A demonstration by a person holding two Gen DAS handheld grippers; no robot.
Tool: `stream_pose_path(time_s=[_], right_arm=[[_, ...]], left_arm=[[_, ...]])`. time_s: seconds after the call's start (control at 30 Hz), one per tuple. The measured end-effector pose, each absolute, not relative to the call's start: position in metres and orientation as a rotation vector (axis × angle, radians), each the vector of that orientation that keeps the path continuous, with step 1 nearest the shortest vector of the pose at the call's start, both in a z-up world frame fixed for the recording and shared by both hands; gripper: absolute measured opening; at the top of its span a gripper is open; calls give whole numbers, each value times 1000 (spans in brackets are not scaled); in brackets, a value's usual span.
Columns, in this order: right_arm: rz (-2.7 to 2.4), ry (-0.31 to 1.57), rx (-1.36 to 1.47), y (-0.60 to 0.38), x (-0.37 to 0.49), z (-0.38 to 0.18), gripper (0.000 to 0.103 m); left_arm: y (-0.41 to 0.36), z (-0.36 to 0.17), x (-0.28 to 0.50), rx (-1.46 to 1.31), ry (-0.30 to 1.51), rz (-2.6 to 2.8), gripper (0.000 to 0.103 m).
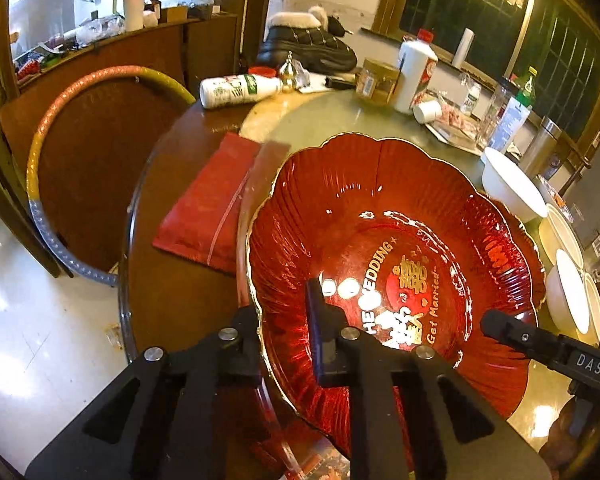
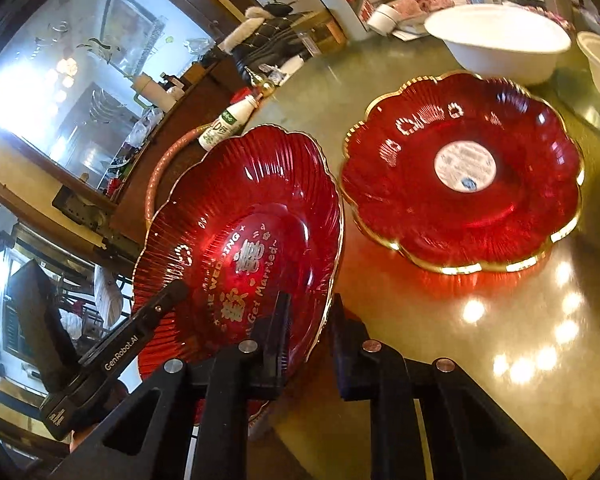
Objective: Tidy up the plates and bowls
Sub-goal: 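Grasp the large red 'Wedding' plate rim with the left tool and lift, then grasp the smaller red stickered plate with the right tool while the left tool holds the wedding plate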
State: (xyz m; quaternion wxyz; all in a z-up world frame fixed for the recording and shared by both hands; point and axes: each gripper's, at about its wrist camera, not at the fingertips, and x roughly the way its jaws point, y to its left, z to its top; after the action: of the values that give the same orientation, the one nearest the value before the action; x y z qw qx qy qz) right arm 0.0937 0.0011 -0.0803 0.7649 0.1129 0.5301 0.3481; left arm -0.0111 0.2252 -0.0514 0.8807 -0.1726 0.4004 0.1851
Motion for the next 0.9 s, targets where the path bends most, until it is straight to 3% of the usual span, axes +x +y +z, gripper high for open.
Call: stream_pose_path(time_s=[0.57,0.73,0.8,0.9], right_arm=[[727,1166,212,16,100,-84,17],[738,1204,212,16,100,-86,23],[746,1213,210,15,99,-83,30],[744,1177,225,3,98,-73,56]], left_arm=[[235,-69,-2,-412,888,396,14],[237,-70,-5,-428,900,411,16],[241,-66,-6,-437,915,439,32],[253,-49,-14,-474,854,489,55]])
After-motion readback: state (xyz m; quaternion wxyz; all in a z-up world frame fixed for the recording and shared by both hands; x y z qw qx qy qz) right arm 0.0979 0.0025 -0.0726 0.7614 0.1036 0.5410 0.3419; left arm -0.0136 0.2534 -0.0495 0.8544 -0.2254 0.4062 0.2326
